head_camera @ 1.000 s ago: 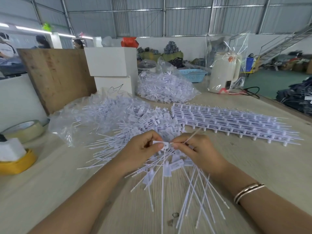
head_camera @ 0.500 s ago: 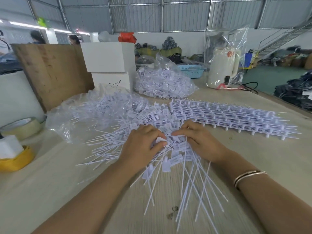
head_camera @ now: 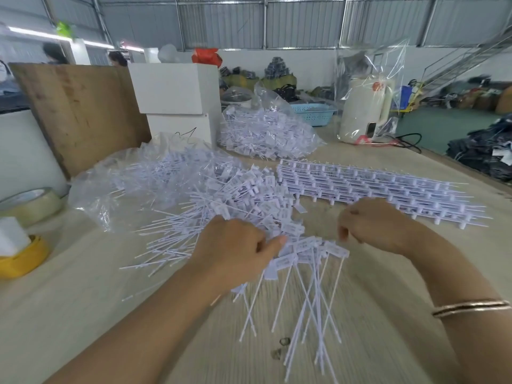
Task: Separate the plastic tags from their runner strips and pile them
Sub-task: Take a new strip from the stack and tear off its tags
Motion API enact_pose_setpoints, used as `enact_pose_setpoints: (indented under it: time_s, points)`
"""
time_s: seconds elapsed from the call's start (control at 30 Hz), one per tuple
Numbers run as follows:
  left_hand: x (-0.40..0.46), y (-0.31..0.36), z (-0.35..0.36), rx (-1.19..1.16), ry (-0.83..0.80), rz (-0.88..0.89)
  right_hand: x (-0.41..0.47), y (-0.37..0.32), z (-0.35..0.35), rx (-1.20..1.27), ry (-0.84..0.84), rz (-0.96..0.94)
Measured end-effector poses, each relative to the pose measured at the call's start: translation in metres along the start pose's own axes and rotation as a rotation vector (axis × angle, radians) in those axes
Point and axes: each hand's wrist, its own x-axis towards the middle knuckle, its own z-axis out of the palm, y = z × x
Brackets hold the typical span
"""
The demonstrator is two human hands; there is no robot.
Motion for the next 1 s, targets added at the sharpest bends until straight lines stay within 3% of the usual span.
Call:
enact_pose_setpoints:
  time_s: [0.1,0.2,0.43,0.57,0.73,0.83,1.0]
  points:
    - [-0.001,0.010,0.004,0.016,-0.089,0.005,-0.008,-0.003,0.006,-0.077,-0.459,0.072]
    - [-0.002,0.009,0.007,0.005,-0.060,-0.018,-0.011,-0.018,0.016,0.104,-0.577,-0.015]
    - [-0.004,0.008,0.012,0.047,-0.117,-0.014,-0.011,-0.033,0.042,0.336,-0.515,-0.186]
    - [-0.005,0.006,0.012,0.019,-0.062,0.041,-0.008,-0.033,0.045,0.303,-0.476,-0.178]
    - [0.001,-0.005,0.001,-0.043,0.110,0.078,-0.011,-0.030,0.031,0.462,-0.244,-0.270]
    - [0.006,-0.028,0.004,0.071,0.156,0.034,-0.009,-0.025,0.023,0.635,-0.105,-0.255]
    - [0.013,-0.047,0.027,0.142,0.006,-0.031,-0.007,-0.030,0.040,0.427,-0.080,-0.298]
